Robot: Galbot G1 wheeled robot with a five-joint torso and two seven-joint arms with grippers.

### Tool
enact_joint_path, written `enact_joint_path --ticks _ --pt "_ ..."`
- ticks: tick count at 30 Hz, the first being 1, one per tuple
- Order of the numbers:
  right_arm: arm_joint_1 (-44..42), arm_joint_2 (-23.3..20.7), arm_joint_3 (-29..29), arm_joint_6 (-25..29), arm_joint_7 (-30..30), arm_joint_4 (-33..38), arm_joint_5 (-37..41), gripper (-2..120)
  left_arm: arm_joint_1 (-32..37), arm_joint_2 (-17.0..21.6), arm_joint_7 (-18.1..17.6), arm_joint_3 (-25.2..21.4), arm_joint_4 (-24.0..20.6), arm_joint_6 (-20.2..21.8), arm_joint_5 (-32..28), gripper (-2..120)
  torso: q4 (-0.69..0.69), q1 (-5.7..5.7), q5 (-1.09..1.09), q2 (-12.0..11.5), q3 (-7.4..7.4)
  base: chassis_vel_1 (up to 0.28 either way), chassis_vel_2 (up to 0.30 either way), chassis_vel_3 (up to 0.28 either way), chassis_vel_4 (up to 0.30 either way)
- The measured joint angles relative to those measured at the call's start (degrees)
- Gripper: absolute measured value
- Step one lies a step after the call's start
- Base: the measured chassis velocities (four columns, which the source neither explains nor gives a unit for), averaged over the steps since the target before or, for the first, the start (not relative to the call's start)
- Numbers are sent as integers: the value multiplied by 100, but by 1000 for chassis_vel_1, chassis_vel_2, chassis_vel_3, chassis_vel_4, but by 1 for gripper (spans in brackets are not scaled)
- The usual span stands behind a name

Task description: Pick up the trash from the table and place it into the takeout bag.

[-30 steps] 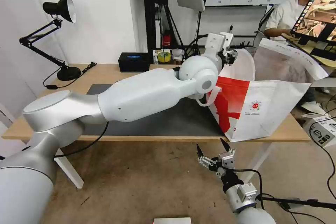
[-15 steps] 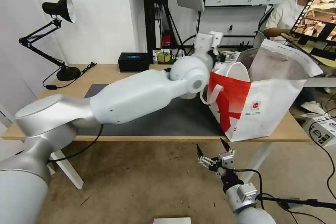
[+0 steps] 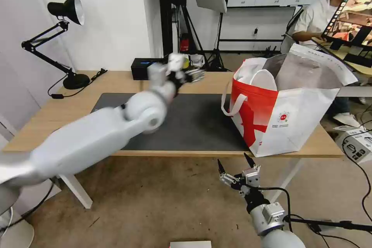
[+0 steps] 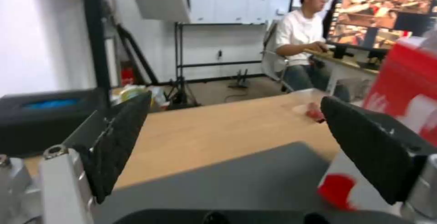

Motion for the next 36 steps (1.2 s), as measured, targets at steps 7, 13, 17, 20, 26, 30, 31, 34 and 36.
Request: enact_joint_path --ticks 7,13,17,20,26,30,31,34,36 --pt "0 0 0 0 1 0 0 100 1489 435 409 -1340 -250 -157 359 100 -3 0 3 0 0 0 0 0 0" --pt "0 0 0 0 1 0 0 100 3175 689 730 -2743 -604 -260 971 100 -4 0 3 0 0 0 0 0 0" --pt "0 0 0 0 1 -1 0 100 4338 844 864 -3627 -888 -458 1141 100 0 0 3 0 -1 0 0 0 0" --pt "1 0 0 0 1 0 0 100 4826 874 984 -3999 -1018 -600 1189 100 -3 0 3 0 0 0 0 0 0" --pt "0 0 0 0 1 0 0 100 5846 625 1041 -4937 -1320 -691 1407 100 -3 0 4 0 0 0 0 0 0" --pt "0 0 0 0 1 0 0 100 6668 258 1129 -5578 -1507 -802 1678 100 -3 0 4 0 0 0 0 0 0" --pt "0 0 0 0 1 0 0 100 6890 144 1156 -5733 -1545 -871 1787 100 -2 0 4 0 0 0 0 0 0" --pt "1 0 0 0 1 0 0 100 7205 -28 1199 -5956 -1558 -947 2038 100 -2 0 4 0 0 0 0 0 0" --pt "1 0 0 0 1 -1 0 100 7473 -252 1246 -6145 -1520 -1039 2262 100 -3 0 4 0 0 0 0 0 0"
